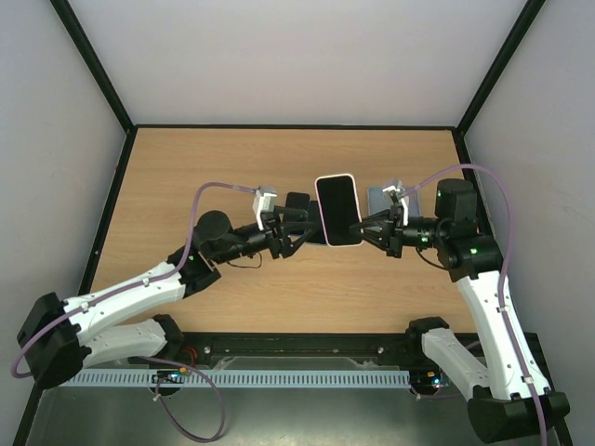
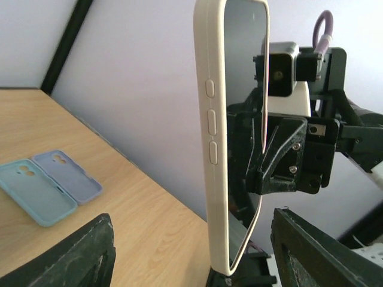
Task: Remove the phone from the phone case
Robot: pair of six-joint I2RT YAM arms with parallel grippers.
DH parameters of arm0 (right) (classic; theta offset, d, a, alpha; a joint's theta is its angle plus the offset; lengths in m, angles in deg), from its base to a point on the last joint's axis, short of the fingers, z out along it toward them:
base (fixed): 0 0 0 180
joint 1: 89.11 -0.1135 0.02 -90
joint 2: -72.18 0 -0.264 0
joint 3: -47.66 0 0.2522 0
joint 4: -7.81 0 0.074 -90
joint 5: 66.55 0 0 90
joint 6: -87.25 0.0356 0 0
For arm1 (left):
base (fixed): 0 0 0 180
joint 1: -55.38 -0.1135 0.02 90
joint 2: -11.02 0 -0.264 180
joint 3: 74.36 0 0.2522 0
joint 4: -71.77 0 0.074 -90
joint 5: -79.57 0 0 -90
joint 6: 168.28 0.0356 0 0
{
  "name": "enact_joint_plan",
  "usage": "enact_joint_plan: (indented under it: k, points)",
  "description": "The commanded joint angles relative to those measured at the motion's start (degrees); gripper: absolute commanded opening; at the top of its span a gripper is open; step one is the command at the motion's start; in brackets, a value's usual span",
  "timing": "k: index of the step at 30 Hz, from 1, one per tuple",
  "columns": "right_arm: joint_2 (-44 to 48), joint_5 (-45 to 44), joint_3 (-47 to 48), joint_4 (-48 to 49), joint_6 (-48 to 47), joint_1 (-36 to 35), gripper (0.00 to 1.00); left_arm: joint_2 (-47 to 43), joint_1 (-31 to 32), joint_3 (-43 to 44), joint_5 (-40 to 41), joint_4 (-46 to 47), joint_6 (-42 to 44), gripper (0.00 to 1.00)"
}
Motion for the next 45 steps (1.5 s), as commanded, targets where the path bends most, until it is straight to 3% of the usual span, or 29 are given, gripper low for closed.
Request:
enact_joint_plan:
  k: [1, 10, 22, 28, 31, 37, 42, 45]
  points:
    - [0.8, 4.9, -0.1, 1.7, 0.4, -0.2, 0.02, 3.4, 1.4, 3.7, -4.4, 4.8, 0.7, 0.69]
    - [1.8, 7.5, -1.8, 0.7, 0.8, -0.5, 0.02, 9.4, 1.5, 10.7, -9.1, 4.1, 2.9, 0.55]
    - [2.4, 5.8, -3.1, 0.7, 0.3, -0.6, 0.02, 13.0, 1.5, 13.7, -15.4, 5.1, 2.8, 0.20]
    - [2.3, 3.8, -1.9, -2.5, -3.7, -0.7, 0.02, 12.5, 1.4, 14.5, -17.4, 3.1, 3.7, 0.08]
    - [1.6, 0.6, 0.9, -7.3, -10.2, -0.7, 0.18, 10.8, 0.9, 14.6, -17.7, 1.2, 3.7, 0.03]
    - [-3.3, -3.7, 7.9, -21.7, -25.5, -0.7, 0.54, 7.4, -1.4, 15.6, -21.4, -5.6, 6.0, 0.03]
    - [-8.8, -9.1, 12.7, -30.1, -40.1, -1.1, 0.57, 5.2, -4.1, 17.1, -22.8, -11.1, 7.7, 0.03]
    - [-13.5, -11.9, 14.3, -36.0, -48.4, -5.3, 0.57, 5.5, -6.5, 18.0, -24.4, -11.9, 7.1, 0.03]
